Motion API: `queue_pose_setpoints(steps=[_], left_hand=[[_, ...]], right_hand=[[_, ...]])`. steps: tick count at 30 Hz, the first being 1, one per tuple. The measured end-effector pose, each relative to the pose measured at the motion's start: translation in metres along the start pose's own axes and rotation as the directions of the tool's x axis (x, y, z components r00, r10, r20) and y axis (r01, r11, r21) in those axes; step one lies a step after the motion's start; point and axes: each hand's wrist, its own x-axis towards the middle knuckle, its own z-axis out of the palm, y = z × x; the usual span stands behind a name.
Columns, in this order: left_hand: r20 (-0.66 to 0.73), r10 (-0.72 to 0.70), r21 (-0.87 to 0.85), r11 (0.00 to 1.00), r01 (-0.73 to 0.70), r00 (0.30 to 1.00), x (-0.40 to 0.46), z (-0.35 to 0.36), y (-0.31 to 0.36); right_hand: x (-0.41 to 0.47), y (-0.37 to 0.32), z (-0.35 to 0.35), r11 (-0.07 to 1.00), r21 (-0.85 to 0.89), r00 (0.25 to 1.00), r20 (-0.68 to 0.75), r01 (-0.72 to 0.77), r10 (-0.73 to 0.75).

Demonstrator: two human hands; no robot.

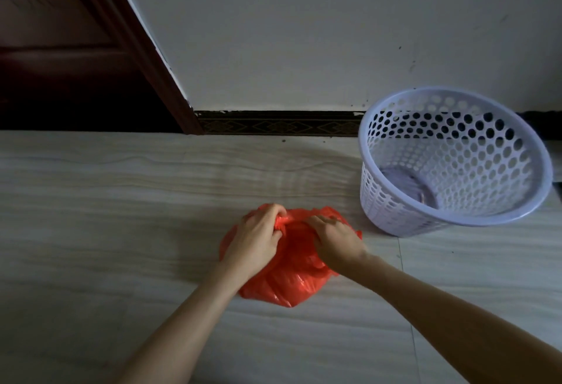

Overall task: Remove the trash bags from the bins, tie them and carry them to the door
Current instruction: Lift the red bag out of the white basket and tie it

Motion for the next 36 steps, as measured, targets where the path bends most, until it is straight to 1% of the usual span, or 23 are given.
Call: queue_pose_setpoints(steps=[2, 4, 5, 6, 7, 9, 10, 12, 13, 15, 16, 18, 19, 21, 22, 23, 25, 27, 29, 30, 31, 34, 36], left_hand=[[-0.024, -0.002, 0.189, 0.982, 0.006, 1.000, 0.000, 0.002, 0.008], [-0.027, 0.013, 0.404, 0.915, -0.001, 1.000, 0.002, -0.001, 0.014], [-0.020, 0.026, 0.462, 0.887, -0.014, 0.999, 0.003, -0.003, 0.017], [-0.004, 0.039, 0.473, 0.881, -0.032, 0.999, 0.003, -0.004, 0.018], [0.009, 0.044, 0.417, 0.908, -0.044, 0.999, 0.001, -0.005, 0.020], [-0.001, 0.019, 0.140, 0.990, -0.019, 1.000, -0.001, -0.002, 0.019], [-0.009, -0.022, 0.000, 1.000, 0.022, 1.000, -0.002, -0.001, 0.017], [-0.012, -0.115, -0.234, 0.966, 0.109, 0.993, -0.003, -0.001, 0.014], [-0.001, -0.153, -0.349, 0.926, 0.143, 0.988, -0.002, -0.001, 0.012], [0.053, -0.187, -0.492, 0.850, 0.189, 0.981, -0.002, -0.002, 0.011], [0.063, -0.196, -0.512, 0.835, 0.200, 0.979, -0.003, -0.003, 0.012], [0.000, -0.230, -0.473, 0.857, 0.203, 0.973, -0.005, -0.004, 0.013], [-0.056, -0.238, -0.405, 0.893, 0.196, 0.970, -0.005, -0.004, 0.013], [-0.157, -0.228, -0.188, 0.962, 0.198, 0.961, -0.006, -0.002, 0.012], [-0.194, -0.236, -0.134, 0.968, 0.212, 0.952, -0.005, -0.002, 0.011], [-0.213, -0.256, -0.146, 0.963, 0.228, 0.943, -0.005, -0.001, 0.012], [-0.182, -0.330, -0.359, 0.899, 0.250, 0.926, -0.006, 0.001, 0.014], [-0.055, -0.429, -0.597, 0.738, 0.314, 0.902, -0.007, 0.001, 0.015], [0.053, -0.501, -0.732, 0.569, 0.375, 0.864, -0.007, 0.004, 0.013], [0.071, -0.518, -0.751, 0.534, 0.387, 0.852, -0.006, 0.004, 0.012], [0.060, -0.516, -0.737, 0.554, 0.387, 0.854, -0.005, 0.003, 0.011], [-0.087, -0.392, -0.542, 0.790, 0.287, 0.916, -0.003, -0.001, 0.011], [-0.184, -0.285, -0.348, 0.914, 0.209, 0.941, -0.003, -0.005, 0.007]], right_hand=[[-0.002, -0.002, 0.001, 0.996, -0.072, 0.998, -0.033, 0.048, -0.050], [-0.005, -0.002, 0.001, 0.995, -0.071, 0.993, -0.089, 0.073, -0.079], [-0.005, -0.001, -0.001, 0.995, -0.062, 0.990, -0.112, 0.075, -0.082], [-0.004, 0.000, -0.003, 0.996, -0.061, 0.989, -0.126, 0.071, -0.078], [-0.002, 0.001, -0.004, 0.996, -0.069, 0.989, -0.125, 0.065, -0.073], [0.000, 0.004, -0.005, 0.993, -0.094, 0.990, -0.115, 0.070, -0.080], [0.000, 0.006, -0.005, 0.992, -0.101, 0.991, -0.102, 0.074, -0.085], [0.000, 0.009, -0.003, 0.992, -0.110, 0.994, -0.084, 0.054, -0.063], [0.000, 0.012, -0.003, 0.993, -0.113, 0.997, -0.076, 0.024, -0.033], [0.000, 0.018, -0.002, 0.995, -0.088, 0.996, -0.084, -0.037, 0.029], [0.001, 0.019, -0.002, 0.996, -0.076, 0.995, -0.095, -0.039, 0.032], [0.000, 0.019, -0.001, 0.996, -0.085, 0.995, -0.096, -0.028, 0.020], [0.000, 0.018, 0.000, 0.995, -0.096, 0.996, -0.092, -0.024, 0.015], [-0.001, 0.016, 0.002, 0.993, -0.113, 0.997, -0.080, -0.027, 0.018], [-0.001, 0.015, 0.002, 0.992, -0.119, 0.997, -0.071, -0.033, 0.025], [-0.001, 0.015, 0.002, 0.992, -0.123, 0.997, -0.067, -0.034, 0.026], [-0.002, 0.014, 0.000, 0.991, -0.133, 0.998, -0.053, -0.028, 0.021], [-0.004, 0.013, -0.003, 0.988, -0.147, 0.999, -0.021, -0.037, 0.034], [-0.006, 0.011, -0.004, 0.986, -0.162, 0.999, -0.011, -0.035, 0.034], [-0.006, 0.009, -0.005, 0.985, -0.170, 1.000, -0.010, -0.030, 0.029], [-0.007, 0.008, -0.006, 0.982, -0.187, 1.000, -0.002, -0.025, 0.025], [-0.007, 0.009, -0.003, 0.977, -0.213, 1.000, 0.000, -0.030, 0.031], [-0.006, 0.010, -0.003, 0.972, -0.233, 0.997, -0.071, 0.001, -0.018]])
